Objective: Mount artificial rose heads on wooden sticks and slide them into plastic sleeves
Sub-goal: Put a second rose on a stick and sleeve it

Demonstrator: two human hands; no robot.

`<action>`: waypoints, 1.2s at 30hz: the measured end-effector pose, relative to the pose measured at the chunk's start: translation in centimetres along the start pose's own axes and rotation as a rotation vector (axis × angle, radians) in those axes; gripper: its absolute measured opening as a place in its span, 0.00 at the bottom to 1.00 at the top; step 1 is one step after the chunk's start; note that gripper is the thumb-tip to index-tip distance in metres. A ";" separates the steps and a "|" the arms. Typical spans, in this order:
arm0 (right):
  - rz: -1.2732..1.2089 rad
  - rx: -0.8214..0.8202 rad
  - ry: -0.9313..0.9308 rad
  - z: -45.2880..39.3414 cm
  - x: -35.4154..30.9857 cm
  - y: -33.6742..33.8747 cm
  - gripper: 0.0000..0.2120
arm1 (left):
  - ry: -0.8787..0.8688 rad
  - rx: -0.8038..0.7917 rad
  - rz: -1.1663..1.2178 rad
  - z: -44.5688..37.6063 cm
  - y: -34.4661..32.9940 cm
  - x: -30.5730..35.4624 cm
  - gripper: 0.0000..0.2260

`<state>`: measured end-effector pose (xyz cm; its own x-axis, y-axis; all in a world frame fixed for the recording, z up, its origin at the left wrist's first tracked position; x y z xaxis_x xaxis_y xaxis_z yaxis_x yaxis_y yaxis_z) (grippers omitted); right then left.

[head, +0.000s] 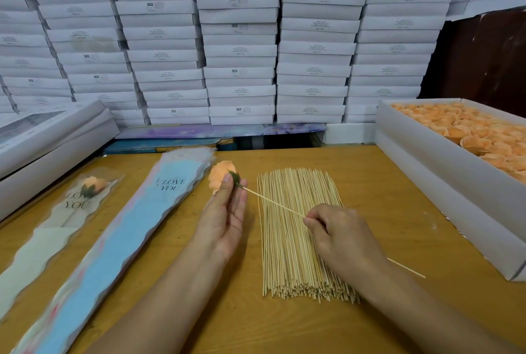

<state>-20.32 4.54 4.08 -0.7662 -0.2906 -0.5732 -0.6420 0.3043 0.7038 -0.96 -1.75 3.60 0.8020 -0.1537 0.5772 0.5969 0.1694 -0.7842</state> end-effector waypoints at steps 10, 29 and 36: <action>-0.001 -0.043 0.003 0.0 -0.3 0.1 0.09 | 0.008 -0.010 0.003 0.1 0.1 0.1 0.20; -0.362 -0.539 -0.245 -0.5 -1.0 3.4 0.06 | 0.030 -0.051 -0.107 -0.1 -0.2 0.8 0.17; -0.739 -0.759 -0.420 0.3 -1.5 2.5 0.06 | 0.074 -0.056 -0.161 0.0 -0.2 0.3 0.18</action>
<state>-20.80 6.02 6.57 -0.2494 0.1993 -0.9477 -0.8658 -0.4843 0.1261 -0.85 -1.83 3.87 0.6909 -0.2465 0.6797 0.7137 0.0826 -0.6955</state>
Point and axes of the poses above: each hand's wrist, its own z-axis away from the middle knuckle, its own y-axis out of the back of the hand, x = y × z, the point moved 3 cm from there along -z, towards the middle knuckle, and after that the axes turned 5 degrees about -z, right-handed, at the moved point
